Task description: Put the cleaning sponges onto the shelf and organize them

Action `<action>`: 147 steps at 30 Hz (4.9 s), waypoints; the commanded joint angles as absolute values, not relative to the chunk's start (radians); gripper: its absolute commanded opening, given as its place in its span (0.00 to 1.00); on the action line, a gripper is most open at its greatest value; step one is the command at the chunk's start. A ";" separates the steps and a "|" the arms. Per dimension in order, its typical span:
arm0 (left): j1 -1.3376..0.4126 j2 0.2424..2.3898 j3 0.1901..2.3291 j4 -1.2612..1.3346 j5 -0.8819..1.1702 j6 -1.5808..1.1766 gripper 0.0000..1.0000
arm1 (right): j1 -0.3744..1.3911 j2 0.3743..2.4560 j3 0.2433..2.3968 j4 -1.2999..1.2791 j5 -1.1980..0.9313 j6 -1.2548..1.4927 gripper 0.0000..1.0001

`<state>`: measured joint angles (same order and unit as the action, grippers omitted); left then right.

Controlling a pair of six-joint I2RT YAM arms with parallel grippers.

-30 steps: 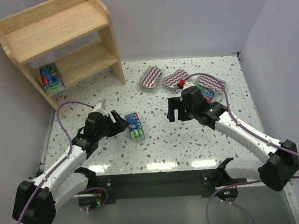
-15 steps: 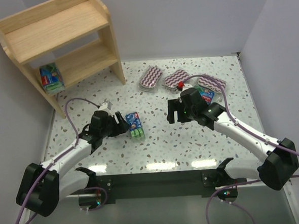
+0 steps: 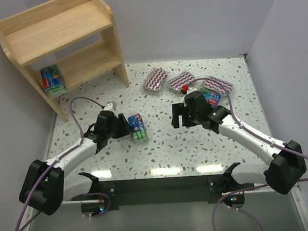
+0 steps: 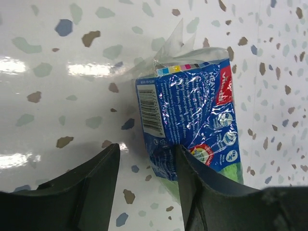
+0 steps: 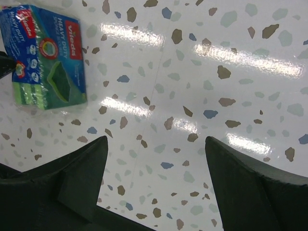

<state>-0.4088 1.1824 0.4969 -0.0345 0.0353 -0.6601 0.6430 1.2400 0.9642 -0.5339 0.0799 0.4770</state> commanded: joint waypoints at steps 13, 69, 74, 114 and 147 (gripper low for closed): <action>-0.400 1.189 0.568 -0.439 -0.233 -0.684 0.34 | 0.643 1.315 0.996 -0.542 0.072 0.463 0.85; -0.463 1.282 0.809 -0.241 -0.080 -0.696 0.80 | 0.643 1.221 0.900 -0.532 0.083 0.494 0.85; -0.466 1.189 0.646 -0.147 -0.006 -0.856 0.74 | 0.641 1.221 0.900 -0.526 0.080 0.489 0.85; -0.503 1.254 0.445 0.190 0.051 -1.146 0.06 | 0.641 1.195 0.865 -0.535 0.091 0.486 0.85; -0.256 1.106 0.986 -0.078 -0.854 -1.658 0.00 | 0.641 1.120 0.877 -0.586 0.109 0.462 0.85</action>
<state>-0.3096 1.0698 0.9150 -0.1299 -0.8013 -1.5940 0.6422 1.1591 0.8745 -0.5755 0.0883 0.4740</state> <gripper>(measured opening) 0.039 0.854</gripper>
